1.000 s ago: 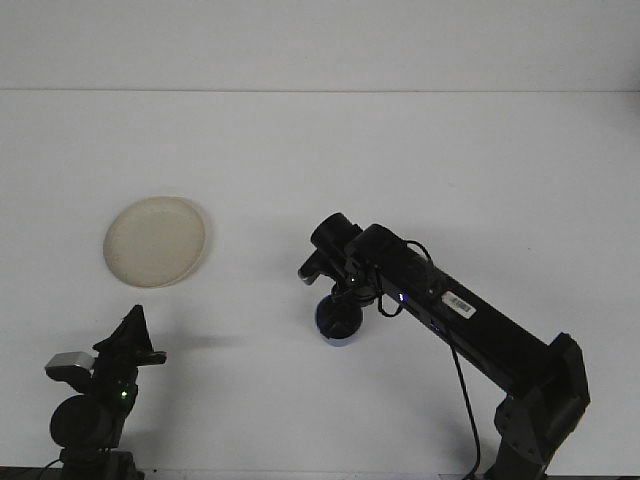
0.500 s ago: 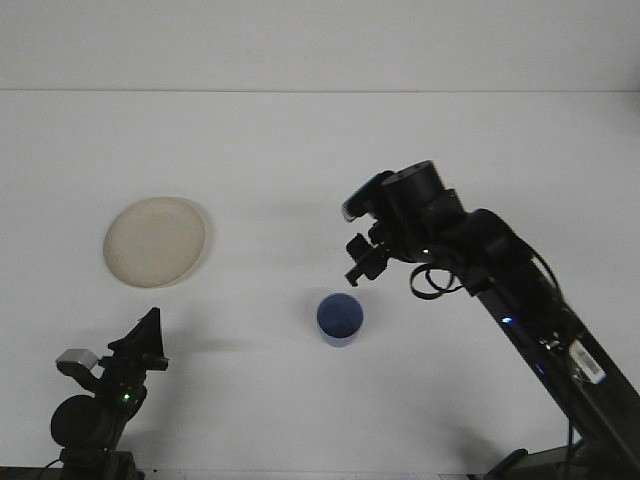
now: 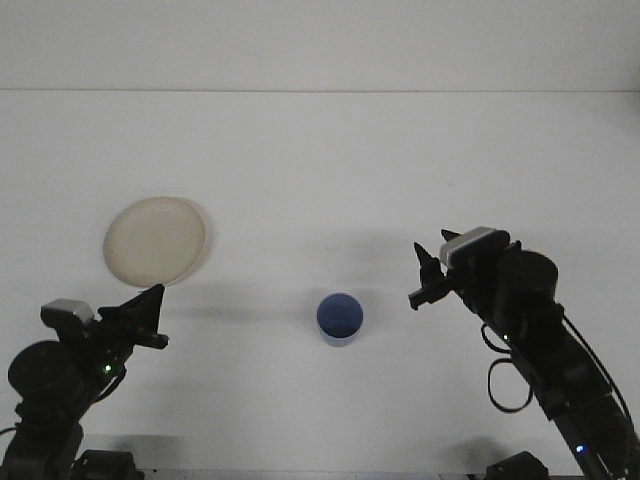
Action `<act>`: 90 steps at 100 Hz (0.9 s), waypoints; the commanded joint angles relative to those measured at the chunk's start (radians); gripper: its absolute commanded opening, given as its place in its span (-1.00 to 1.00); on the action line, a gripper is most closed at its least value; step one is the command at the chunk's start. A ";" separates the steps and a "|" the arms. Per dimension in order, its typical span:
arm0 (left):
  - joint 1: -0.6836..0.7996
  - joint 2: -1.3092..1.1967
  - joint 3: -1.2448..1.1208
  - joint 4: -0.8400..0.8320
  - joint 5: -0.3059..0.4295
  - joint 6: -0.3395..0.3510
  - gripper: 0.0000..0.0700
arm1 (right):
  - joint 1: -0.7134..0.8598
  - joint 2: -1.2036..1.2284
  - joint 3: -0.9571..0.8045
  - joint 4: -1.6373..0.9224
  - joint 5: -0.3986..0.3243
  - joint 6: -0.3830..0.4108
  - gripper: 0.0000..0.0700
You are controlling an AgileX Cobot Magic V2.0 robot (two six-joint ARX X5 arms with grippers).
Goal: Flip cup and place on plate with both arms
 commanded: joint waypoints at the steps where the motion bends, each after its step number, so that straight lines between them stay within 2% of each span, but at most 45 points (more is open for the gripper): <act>1: -0.016 0.130 0.114 -0.055 0.007 0.200 -0.96 | -0.008 -0.064 -0.096 0.093 -0.001 0.013 -0.05; 12: -0.058 0.321 0.268 -0.161 0.007 0.300 -0.95 | -0.036 -0.168 -0.226 0.182 0.013 -0.008 -0.05; 16: -0.076 0.384 0.315 -0.194 0.007 0.324 -0.87 | -0.047 -0.193 -0.262 0.203 0.036 -0.014 -0.05; 20: -0.095 0.443 0.359 -0.224 0.008 0.341 -0.59 | -0.058 -0.213 -0.293 0.215 0.053 -0.017 -0.05; 30: -0.149 0.569 0.452 -0.283 0.011 0.376 0.41 | -0.089 -0.242 -0.342 0.213 0.054 -0.021 -0.05; 33: -0.166 0.602 0.476 -0.298 0.011 0.383 0.60 | -0.099 -0.247 -0.351 0.213 0.053 -0.021 -0.05; 36: -0.184 0.633 0.501 -0.314 0.011 0.385 0.71 | -0.108 -0.247 -0.359 0.214 0.052 -0.021 -0.05; 69: -0.406 0.907 0.729 -0.460 0.010 0.430 0.67 | -0.132 -0.246 -0.362 0.215 0.051 -0.020 -0.05; 90: -0.521 1.028 0.778 -0.468 0.007 0.433 0.67 | -0.132 -0.246 -0.362 0.215 0.050 -0.013 -0.05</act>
